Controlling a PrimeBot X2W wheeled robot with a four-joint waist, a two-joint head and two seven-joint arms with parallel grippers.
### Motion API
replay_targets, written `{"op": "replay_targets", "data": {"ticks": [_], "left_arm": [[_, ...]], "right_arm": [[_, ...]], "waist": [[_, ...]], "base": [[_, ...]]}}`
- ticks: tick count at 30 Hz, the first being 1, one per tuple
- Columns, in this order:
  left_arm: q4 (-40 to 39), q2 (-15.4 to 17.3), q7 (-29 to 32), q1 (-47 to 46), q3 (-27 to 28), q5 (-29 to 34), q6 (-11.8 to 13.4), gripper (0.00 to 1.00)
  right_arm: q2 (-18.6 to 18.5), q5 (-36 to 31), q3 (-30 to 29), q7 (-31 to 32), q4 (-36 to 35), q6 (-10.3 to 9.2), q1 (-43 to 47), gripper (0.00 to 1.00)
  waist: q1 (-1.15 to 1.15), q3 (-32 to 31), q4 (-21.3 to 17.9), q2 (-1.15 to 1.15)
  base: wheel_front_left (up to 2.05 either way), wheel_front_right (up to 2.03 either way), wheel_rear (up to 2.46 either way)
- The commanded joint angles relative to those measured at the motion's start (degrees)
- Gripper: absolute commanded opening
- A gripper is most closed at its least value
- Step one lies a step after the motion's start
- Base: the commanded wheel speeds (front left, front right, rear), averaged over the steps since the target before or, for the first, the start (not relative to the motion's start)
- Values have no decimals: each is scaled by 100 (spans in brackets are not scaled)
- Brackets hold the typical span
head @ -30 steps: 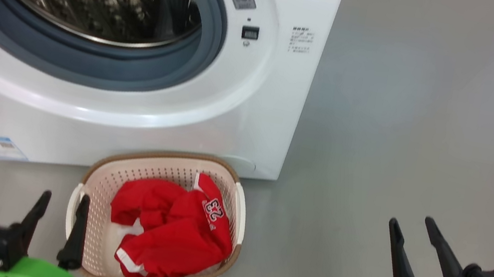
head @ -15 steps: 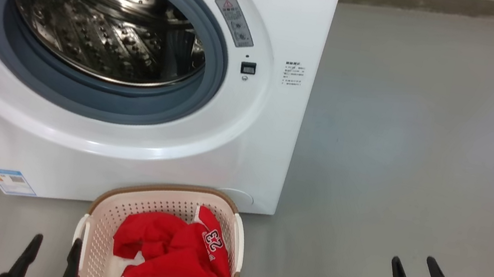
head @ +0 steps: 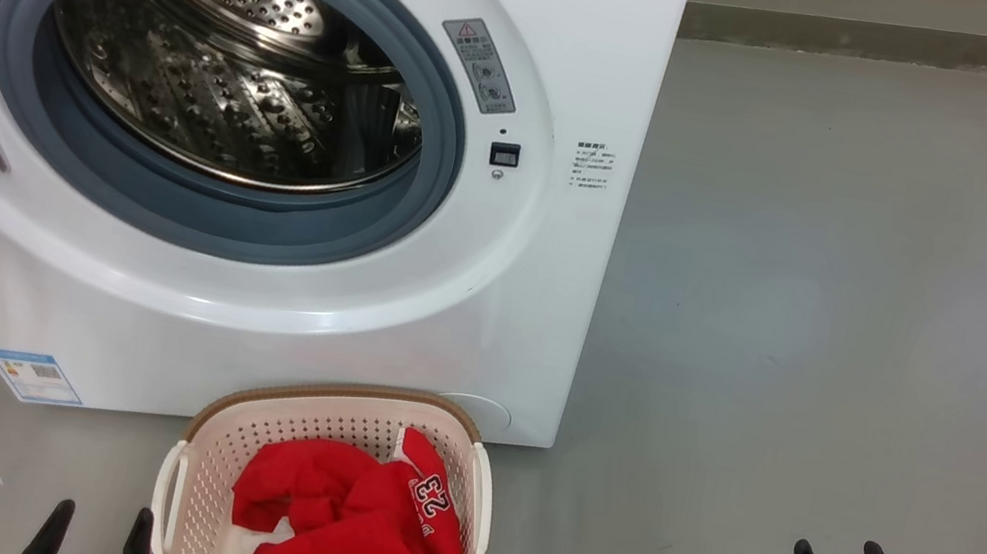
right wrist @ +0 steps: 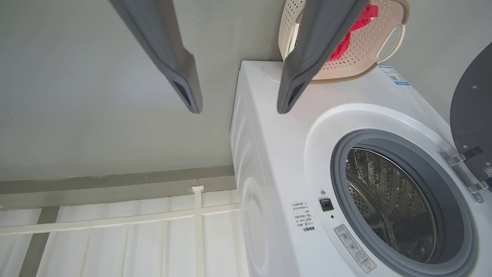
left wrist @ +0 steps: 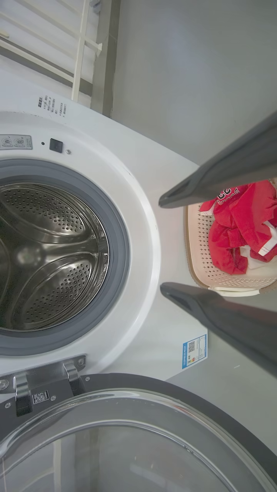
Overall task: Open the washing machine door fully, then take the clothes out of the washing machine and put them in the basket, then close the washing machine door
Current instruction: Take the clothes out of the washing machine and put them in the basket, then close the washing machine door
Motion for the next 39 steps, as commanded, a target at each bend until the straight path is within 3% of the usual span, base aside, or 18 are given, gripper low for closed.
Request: {"op": "replay_targets", "data": {"ticks": [1,20,39], "left_arm": [[-169,46,-31,-46,175,-42,-27,100],[-176,45,-31,-69,166,-40,17,100],[-240,45,-31,-67,174,-65,30,100]], "right_arm": [[-101,-6,81,-37,-157,28,-12,100],[-81,-31,58,-37,-180,28,-72,100],[-40,-25,61,-37,-178,28,-74,100]], "waist": [[0,4,-4,0],[0,23,-16,0],[0,65,15,0]], "base": [[0,0,0],[-6,6,0],[-103,103,0]]}}
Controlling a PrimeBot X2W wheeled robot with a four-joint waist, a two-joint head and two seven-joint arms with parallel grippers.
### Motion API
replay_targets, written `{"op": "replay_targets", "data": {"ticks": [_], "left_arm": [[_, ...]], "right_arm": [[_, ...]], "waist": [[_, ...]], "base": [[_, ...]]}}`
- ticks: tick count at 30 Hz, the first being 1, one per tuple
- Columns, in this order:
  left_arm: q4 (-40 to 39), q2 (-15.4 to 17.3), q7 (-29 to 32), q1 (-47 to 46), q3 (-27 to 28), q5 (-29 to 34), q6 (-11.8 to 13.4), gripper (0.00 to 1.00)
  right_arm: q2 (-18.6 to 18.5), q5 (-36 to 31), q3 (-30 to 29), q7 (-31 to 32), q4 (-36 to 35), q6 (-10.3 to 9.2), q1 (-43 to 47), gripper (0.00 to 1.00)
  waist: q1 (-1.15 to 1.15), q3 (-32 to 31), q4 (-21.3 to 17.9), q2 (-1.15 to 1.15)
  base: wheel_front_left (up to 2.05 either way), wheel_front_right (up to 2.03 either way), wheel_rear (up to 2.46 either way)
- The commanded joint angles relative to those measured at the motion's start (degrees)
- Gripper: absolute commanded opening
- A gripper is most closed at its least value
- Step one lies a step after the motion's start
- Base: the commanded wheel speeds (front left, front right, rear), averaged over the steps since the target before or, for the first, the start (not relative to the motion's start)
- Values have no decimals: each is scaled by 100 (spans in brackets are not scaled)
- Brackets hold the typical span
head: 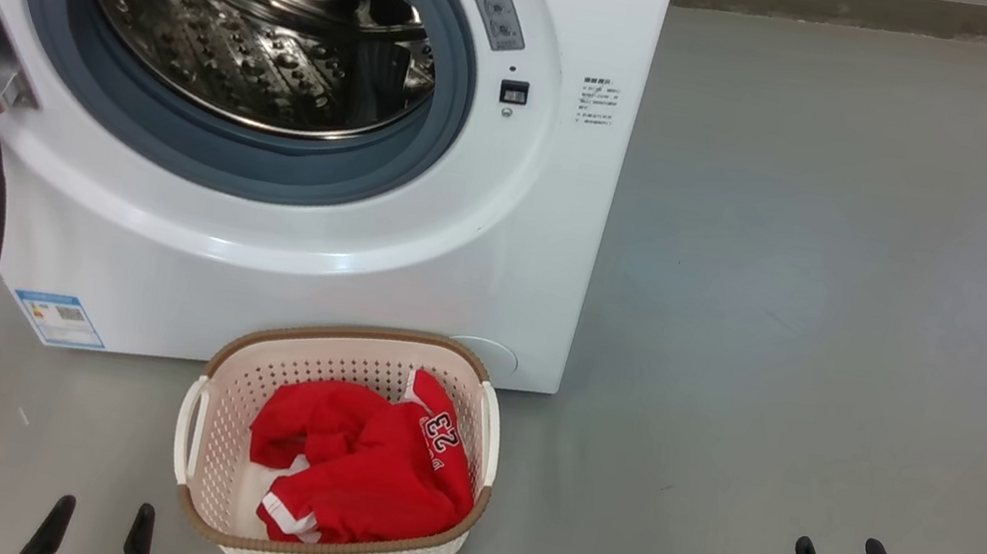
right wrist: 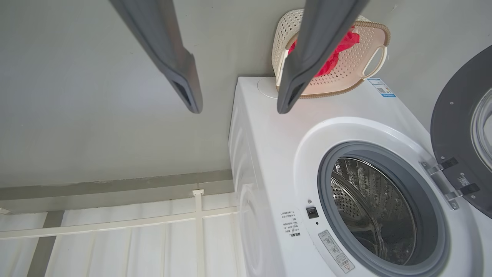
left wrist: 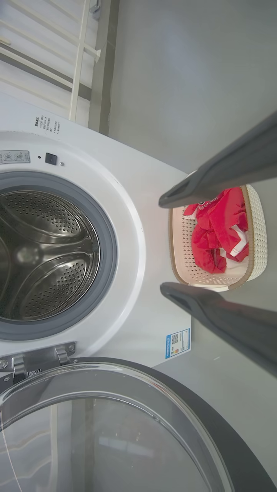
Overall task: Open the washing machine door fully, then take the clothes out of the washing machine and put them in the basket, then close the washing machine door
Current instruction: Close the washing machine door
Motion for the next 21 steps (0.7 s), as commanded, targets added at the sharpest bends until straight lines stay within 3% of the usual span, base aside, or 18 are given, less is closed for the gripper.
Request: {"op": "replay_targets", "data": {"ticks": [1,21], "left_arm": [[-165,45,-31,-66,189,-14,19,100],[-54,45,-31,-95,135,-230,88,100]], "right_arm": [[-82,-25,108,-37,-140,28,-71,100],[-73,-30,180,-37,-130,28,-61,100]], "waist": [[0,0,3,0],[0,-16,154,0]], "base": [[-32,32,0],[-1,1,0]]}}
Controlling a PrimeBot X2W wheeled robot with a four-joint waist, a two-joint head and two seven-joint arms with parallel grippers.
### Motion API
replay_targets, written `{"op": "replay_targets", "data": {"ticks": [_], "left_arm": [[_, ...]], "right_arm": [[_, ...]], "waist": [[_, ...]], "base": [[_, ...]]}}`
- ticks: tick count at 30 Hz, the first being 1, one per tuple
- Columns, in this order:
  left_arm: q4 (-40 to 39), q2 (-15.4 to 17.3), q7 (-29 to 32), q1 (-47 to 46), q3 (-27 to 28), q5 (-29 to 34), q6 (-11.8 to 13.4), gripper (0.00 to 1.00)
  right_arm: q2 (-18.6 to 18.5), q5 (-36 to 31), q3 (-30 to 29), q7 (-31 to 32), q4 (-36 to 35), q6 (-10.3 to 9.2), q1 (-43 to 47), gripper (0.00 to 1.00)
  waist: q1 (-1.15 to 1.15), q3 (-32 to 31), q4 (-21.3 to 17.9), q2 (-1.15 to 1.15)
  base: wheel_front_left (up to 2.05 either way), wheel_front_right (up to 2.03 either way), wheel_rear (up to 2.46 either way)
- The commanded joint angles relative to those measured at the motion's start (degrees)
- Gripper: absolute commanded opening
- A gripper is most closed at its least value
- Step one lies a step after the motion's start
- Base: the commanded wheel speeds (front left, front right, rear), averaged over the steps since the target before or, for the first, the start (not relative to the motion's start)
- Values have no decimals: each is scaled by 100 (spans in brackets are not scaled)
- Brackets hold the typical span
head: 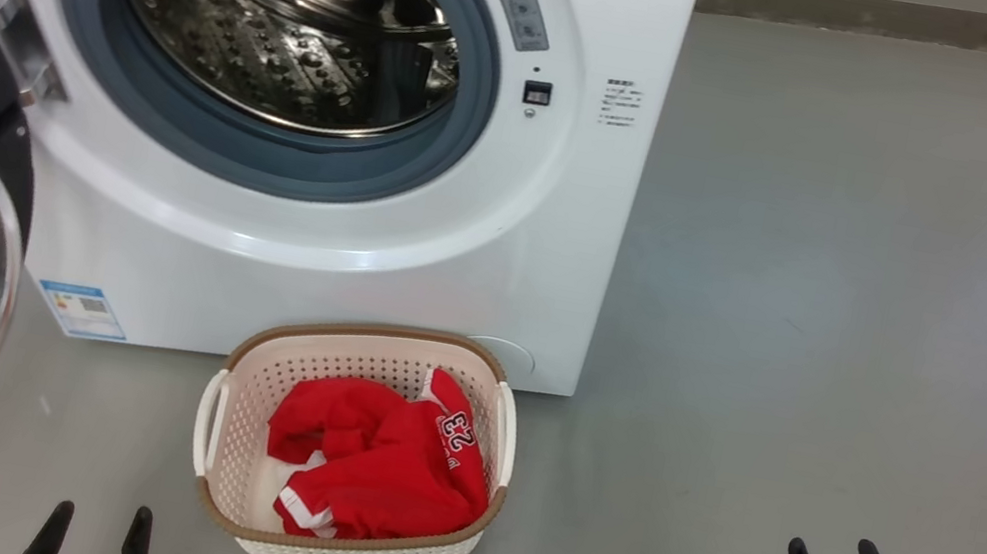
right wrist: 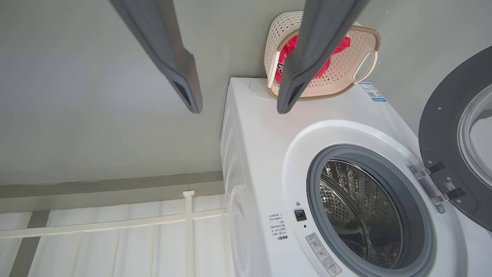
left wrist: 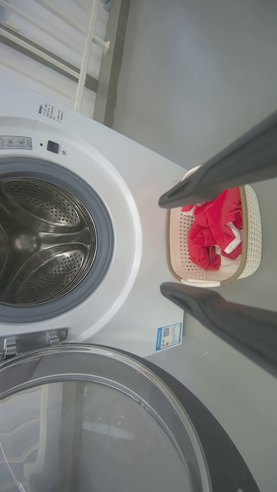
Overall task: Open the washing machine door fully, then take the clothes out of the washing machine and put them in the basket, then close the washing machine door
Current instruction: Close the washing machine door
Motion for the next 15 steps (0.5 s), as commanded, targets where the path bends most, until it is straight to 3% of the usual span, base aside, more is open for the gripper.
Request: {"op": "replay_targets", "data": {"ticks": [1,15], "left_arm": [[-89,45,-31,-100,161,-73,44,100],[71,44,-31,-34,-24,-475,434,100]], "right_arm": [[-73,-27,146,-37,-131,28,-56,100],[-143,3,668,-37,-20,28,-204,100]], "waist": [[0,6,64,0],[0,47,926,0]], "base": [[0,0,0],[0,0,0]]}}
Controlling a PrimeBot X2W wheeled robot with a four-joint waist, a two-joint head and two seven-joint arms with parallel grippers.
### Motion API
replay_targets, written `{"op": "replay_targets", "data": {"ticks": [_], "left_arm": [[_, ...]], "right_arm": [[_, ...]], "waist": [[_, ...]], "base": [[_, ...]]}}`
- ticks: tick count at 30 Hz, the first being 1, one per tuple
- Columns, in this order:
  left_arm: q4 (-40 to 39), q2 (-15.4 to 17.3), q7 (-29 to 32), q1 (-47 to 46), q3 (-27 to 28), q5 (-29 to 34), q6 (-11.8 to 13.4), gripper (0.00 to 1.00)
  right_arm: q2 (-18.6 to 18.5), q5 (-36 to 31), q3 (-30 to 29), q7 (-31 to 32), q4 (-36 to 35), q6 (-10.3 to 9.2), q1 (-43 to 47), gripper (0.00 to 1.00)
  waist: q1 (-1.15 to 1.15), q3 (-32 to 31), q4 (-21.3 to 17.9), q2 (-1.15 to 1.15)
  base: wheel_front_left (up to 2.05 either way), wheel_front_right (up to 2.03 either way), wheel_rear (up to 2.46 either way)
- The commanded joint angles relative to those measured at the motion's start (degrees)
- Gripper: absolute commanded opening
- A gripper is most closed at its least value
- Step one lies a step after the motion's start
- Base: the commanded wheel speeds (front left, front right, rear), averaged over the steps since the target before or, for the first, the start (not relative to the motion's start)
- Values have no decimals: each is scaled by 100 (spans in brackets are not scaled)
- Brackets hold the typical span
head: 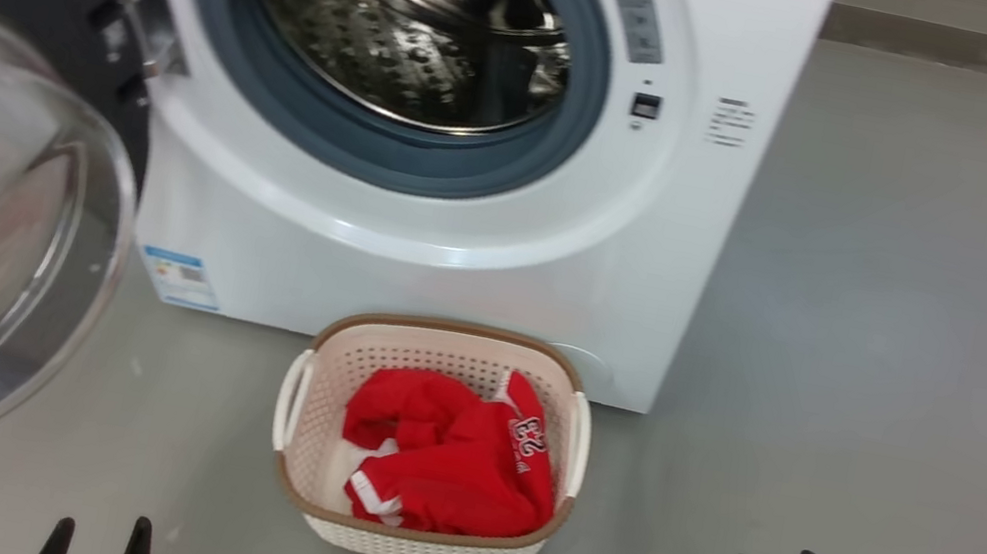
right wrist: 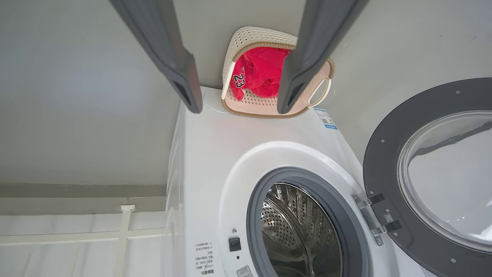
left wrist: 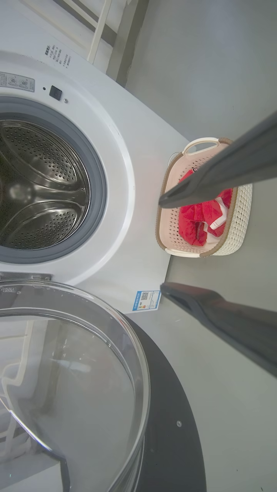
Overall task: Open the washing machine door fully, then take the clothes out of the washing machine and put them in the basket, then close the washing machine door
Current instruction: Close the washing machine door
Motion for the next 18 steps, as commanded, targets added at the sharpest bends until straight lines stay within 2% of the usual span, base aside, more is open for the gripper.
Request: {"op": "replay_targets", "data": {"ticks": [1,18], "left_arm": [[-107,43,-31,-30,130,-52,42,100],[-336,43,-31,105,39,4,368,100]], "right_arm": [[-123,8,171,-37,-100,28,-213,100],[-249,127,659,-37,97,28,-592,100]], "waist": [[0,4,300,0],[0,-101,1662,0]], "base": [[0,0,0],[0,0,0]]}}
